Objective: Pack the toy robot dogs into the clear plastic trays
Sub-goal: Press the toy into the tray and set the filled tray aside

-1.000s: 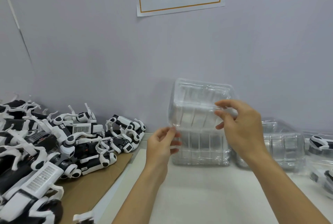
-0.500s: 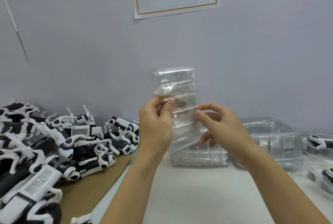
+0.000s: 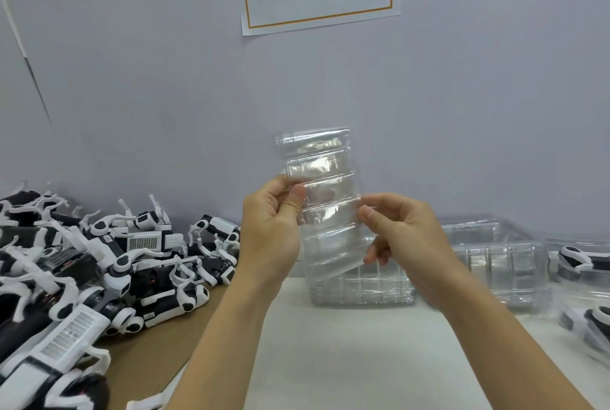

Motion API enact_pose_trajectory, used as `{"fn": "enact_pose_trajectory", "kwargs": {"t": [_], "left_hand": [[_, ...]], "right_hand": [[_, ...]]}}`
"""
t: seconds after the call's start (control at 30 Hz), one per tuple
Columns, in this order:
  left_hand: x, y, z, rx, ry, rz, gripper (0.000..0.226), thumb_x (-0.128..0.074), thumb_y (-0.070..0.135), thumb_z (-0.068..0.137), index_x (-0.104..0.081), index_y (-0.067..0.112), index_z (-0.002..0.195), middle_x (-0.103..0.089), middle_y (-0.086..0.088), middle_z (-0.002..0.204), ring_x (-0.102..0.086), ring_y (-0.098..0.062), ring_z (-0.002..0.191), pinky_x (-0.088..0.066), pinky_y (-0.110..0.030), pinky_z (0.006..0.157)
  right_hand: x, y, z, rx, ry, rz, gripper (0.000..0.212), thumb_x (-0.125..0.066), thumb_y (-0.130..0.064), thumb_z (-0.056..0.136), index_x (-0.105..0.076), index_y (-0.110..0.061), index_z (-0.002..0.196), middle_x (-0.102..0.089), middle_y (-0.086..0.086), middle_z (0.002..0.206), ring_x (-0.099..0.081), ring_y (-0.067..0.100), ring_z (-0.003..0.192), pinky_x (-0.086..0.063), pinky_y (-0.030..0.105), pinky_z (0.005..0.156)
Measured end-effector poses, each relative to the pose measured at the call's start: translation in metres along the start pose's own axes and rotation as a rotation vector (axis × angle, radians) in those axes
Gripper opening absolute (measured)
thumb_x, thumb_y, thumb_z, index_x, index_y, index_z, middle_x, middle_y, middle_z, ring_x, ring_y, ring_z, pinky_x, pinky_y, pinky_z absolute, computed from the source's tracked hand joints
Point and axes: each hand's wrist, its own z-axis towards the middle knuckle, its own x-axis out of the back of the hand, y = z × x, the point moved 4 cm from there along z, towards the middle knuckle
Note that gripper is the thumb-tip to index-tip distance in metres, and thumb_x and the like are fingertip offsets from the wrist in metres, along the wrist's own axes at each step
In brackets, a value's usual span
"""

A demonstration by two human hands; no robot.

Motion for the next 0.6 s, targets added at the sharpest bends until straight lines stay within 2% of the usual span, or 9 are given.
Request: {"fn": "enact_pose_trajectory", "kwargs": {"t": [0.13,0.3,0.43,0.6], "left_hand": [[0.002,0.003,0.000,-0.031,0.014,0.006,0.027,-0.045,0.004,0.104,-0.067,0.015,0.095,-0.078,-0.002,0.085,-0.076,-0.023,0.080,-0.055,-0.022,0.061],[0.011,0.001,0.003,-0.027,0.056,0.021,0.033,-0.038,0.001,0.106,-0.064,0.017,0.093,-0.077,-0.003,0.082,-0.076,-0.026,0.073,-0.054,-0.023,0.062],[0.020,-0.001,0.006,0.037,0.148,-0.118,0.034,-0.036,0.001,0.106,-0.062,0.018,0.092,-0.076,-0.005,0.079,-0.074,-0.025,0.070,-0.054,-0.024,0.064],[0.023,-0.009,0.006,0.144,0.265,-0.447,0.032,-0.031,0.004,0.108,-0.056,0.017,0.092,-0.072,0.006,0.070,-0.071,-0.012,0.068,-0.045,-0.027,0.072]], "right_hand": [[0.001,0.000,0.001,0.019,0.015,-0.006,0.017,-0.062,-0.010,0.097,-0.074,-0.021,0.093,-0.075,-0.001,0.085,-0.062,0.021,0.045,-0.043,0.023,0.041],[0.014,0.003,0.004,0.039,0.104,-0.039,0.017,-0.058,-0.011,0.099,-0.072,-0.019,0.097,-0.076,-0.002,0.084,-0.061,0.017,0.045,-0.042,0.020,0.041],[0.048,0.001,0.009,0.045,0.301,0.027,0.019,-0.054,-0.013,0.101,-0.069,-0.022,0.092,-0.074,-0.004,0.078,-0.057,0.013,0.040,-0.038,0.018,0.037],[0.091,-0.001,0.007,0.051,0.556,0.121,0.020,-0.052,-0.017,0.103,-0.065,-0.025,0.091,-0.072,-0.003,0.087,-0.056,0.010,0.038,-0.038,0.018,0.037]]}}
